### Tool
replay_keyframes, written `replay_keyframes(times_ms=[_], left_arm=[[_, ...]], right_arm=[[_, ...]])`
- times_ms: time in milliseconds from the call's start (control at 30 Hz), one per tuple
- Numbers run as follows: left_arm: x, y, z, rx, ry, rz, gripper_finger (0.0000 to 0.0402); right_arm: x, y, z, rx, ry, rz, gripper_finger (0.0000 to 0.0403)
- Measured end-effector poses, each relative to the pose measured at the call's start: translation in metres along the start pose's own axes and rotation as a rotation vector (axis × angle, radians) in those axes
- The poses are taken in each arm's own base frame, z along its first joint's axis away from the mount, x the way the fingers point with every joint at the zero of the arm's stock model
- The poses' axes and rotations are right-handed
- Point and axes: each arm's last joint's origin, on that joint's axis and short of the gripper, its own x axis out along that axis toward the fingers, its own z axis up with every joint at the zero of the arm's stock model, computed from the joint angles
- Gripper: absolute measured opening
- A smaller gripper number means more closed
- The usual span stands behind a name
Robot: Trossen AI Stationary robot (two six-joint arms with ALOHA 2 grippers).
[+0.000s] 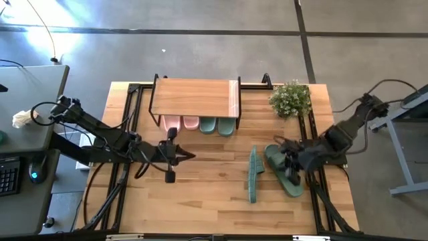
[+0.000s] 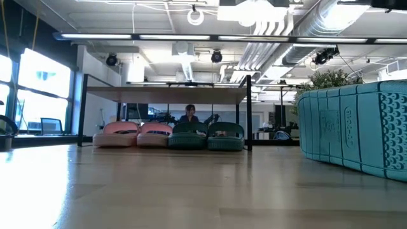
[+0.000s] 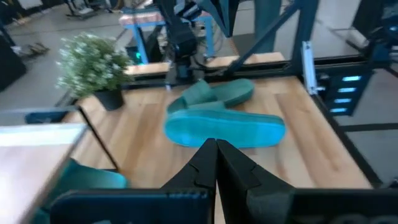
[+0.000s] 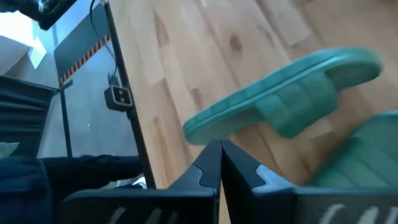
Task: Pick and place slides into the shelf
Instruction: Put the left green slipper on the top shelf
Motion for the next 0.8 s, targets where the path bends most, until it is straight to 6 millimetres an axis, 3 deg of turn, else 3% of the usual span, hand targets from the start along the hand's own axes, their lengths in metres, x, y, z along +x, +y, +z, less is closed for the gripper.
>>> replay_keyframes(times_ms=[267,500,600,800], left_arm=[[0.011,-0.037,-0.020,-0.008,0.092,-0.080,0.0000],[0.029,-0.051,-0.038,0.023,0.173,-0.100,0.0000],[0.033,-0.053,-0.042,0.065,0.189,-0.101,0.0000],[0.035,-0.056,-0.046,0.133,0.207,-0.158,0.0000]], right_arm=[[0.019,0.014,-0.036,0.016,-0.033,0.098,0.0000],[0.011,0.039,-0.044,0.041,-0.124,0.265,0.0000],[0.020,0.040,-0.050,-0.007,-0.138,0.217,0.0000],[0.060,0.034,-0.061,0.017,-0.254,-0.041,0.0000]])
